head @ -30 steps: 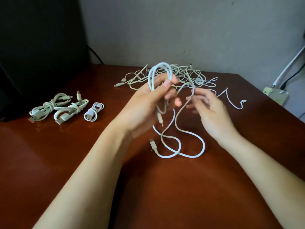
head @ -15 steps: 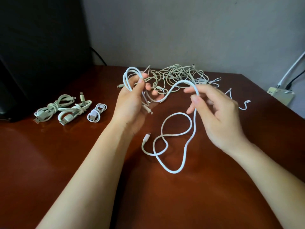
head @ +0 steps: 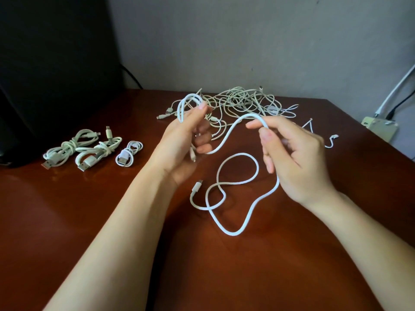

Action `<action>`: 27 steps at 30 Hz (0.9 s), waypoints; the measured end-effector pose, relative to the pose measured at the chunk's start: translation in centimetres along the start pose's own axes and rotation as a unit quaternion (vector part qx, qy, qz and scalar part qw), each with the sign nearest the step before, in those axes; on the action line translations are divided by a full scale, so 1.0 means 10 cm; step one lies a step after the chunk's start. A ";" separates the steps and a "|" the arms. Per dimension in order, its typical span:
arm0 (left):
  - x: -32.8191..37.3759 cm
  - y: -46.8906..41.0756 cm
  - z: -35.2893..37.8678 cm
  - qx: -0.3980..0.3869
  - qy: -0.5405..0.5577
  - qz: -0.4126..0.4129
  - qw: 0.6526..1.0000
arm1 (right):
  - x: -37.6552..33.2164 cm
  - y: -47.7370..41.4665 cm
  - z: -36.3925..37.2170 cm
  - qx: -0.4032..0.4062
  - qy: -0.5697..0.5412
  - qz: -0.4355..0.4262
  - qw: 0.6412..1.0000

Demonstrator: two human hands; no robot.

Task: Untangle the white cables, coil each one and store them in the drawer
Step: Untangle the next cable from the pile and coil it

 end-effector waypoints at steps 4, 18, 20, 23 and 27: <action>-0.01 0.04 0.05 -0.069 0.001 -0.033 0.997 | 0.03 0.00 0.00 0.005 -0.001 0.004 1.000; -0.08 -0.01 0.05 -0.024 -0.064 -0.020 0.997 | 0.05 0.01 0.01 0.003 0.008 -0.006 1.000; -0.06 -0.01 0.04 -0.016 -0.049 -0.023 0.998 | 0.04 0.01 0.02 0.000 0.006 -0.007 1.000; -0.06 0.03 0.09 -0.028 -0.024 -0.046 0.998 | 0.07 0.01 0.01 0.006 0.010 0.003 1.000; -0.08 0.05 0.15 -0.068 -0.012 -0.063 0.996 | 0.17 0.01 0.00 0.022 0.026 0.036 0.999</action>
Point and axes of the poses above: each hand's wrist, its own y-axis away from the middle knuckle, its own z-axis out of the palm, x = y × z, the point moved 4 cm from there along -y, towards the middle knuckle, and after that the axes turned 8 degrees about -x, right-handed, at the moved point
